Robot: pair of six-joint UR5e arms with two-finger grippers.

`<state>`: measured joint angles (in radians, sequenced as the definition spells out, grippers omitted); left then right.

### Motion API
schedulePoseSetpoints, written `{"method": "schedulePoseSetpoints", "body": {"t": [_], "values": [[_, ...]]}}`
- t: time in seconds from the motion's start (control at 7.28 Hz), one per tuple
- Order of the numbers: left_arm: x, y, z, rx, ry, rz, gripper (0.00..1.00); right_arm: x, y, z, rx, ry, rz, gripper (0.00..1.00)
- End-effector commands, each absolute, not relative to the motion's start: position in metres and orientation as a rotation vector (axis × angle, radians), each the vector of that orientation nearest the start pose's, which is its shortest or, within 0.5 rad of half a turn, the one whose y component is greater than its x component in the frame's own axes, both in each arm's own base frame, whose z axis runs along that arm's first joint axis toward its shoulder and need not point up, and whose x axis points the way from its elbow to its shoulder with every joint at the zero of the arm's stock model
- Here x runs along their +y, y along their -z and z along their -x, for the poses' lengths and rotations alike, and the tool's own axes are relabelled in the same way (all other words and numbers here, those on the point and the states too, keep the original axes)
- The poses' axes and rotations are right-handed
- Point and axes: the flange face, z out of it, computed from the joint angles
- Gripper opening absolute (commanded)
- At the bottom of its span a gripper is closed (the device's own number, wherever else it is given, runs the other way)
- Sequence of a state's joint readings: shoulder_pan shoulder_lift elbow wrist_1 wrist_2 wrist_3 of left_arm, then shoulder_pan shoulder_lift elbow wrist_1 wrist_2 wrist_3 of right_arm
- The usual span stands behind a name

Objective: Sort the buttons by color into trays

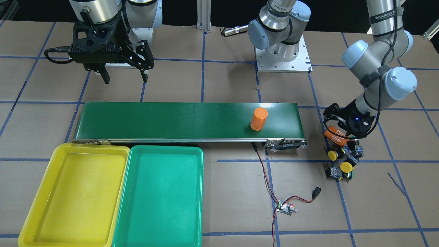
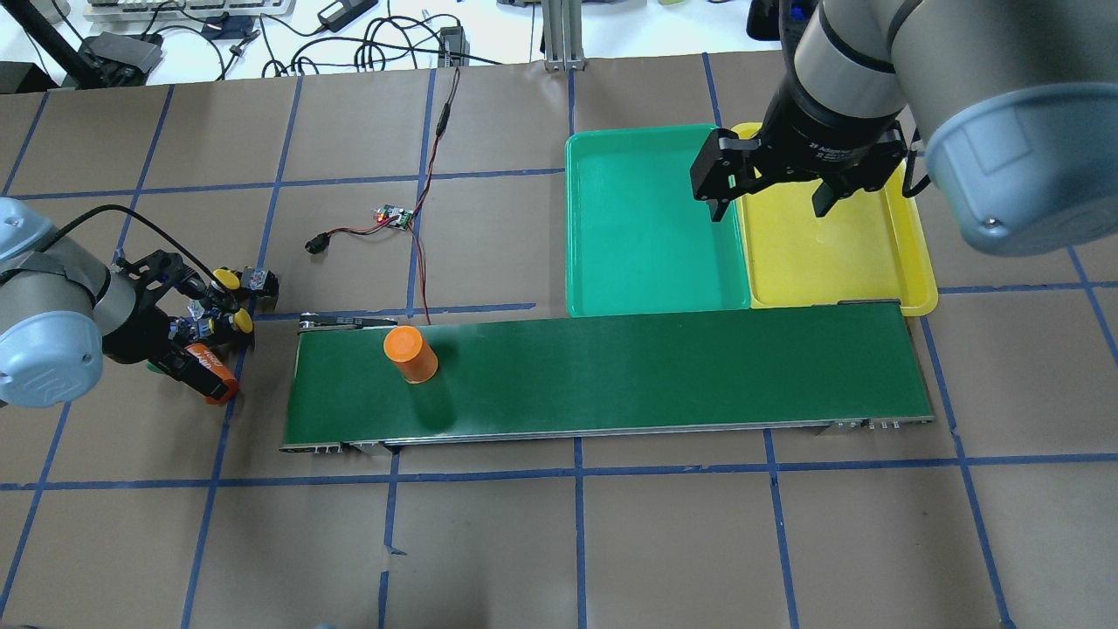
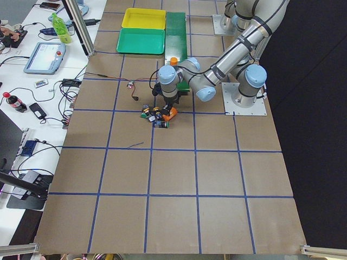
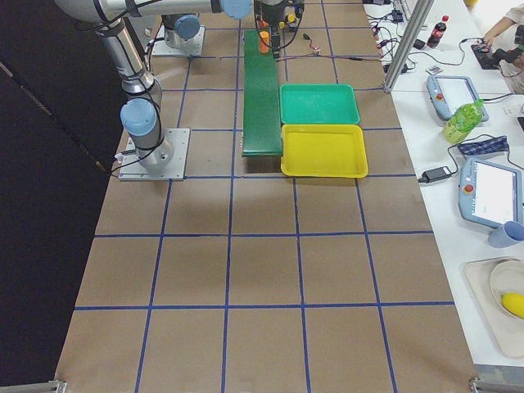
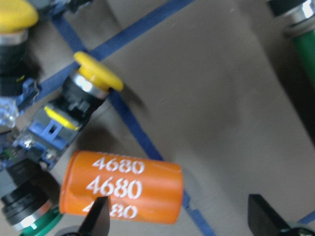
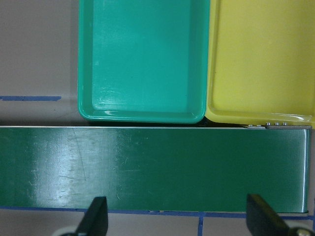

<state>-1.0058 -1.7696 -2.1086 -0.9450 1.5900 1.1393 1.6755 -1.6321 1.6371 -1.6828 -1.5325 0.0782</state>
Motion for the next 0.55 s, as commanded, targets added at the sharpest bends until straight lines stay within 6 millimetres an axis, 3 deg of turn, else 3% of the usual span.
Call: {"method": "schedulePoseSetpoints", "body": {"t": [0.0,0.41], "values": [[-0.4615,-0.1979,-0.1450,3.069,-0.138,-0.913,1.00,-0.4589,-0.4959,-0.1859,3.089,0.158,0.043,1.00],[-0.4622,-0.1957,-0.1442,3.082,-0.131,-0.908,1.00,-0.4594,-0.4951,-0.1860,3.090,0.155,0.043,1.00]]}}
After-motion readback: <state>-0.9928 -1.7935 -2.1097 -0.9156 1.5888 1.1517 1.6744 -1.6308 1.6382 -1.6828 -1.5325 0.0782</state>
